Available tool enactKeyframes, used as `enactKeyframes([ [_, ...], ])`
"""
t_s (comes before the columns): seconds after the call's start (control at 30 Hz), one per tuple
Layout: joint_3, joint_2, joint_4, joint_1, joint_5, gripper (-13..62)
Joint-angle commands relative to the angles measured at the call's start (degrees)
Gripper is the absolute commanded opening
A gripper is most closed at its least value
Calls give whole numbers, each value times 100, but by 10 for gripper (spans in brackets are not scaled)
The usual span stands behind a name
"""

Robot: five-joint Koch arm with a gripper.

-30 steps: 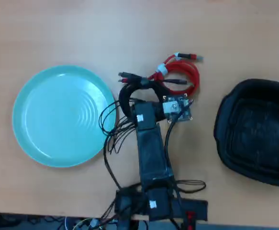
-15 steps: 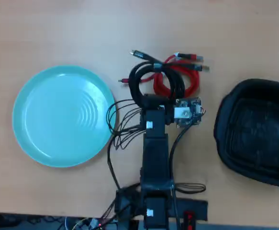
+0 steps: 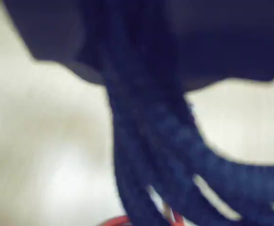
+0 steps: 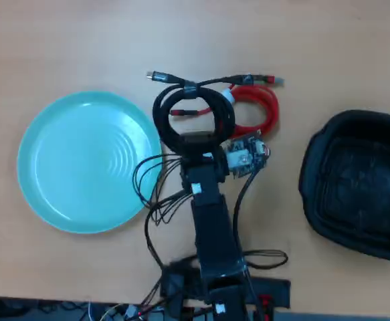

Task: Put a black charging cable in a black bowl and put a red charging cable in a green bowl

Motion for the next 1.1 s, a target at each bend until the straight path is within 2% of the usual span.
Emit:
enactKeyframes([
  [0.0, -4562, 325, -800, -35, -79, -67],
  [0.1, -4588, 325, -809, -299, -79, -67],
  [0.43, -4500, 202, -817, -2637, -97, -66],
  [0.57, -4465, -378, -835, -3393, -88, -67],
  [0.83, -4456, -1696, -1406, -3788, -132, -66],
  [1.07, -4386, -1854, -1371, -4359, -105, -68],
])
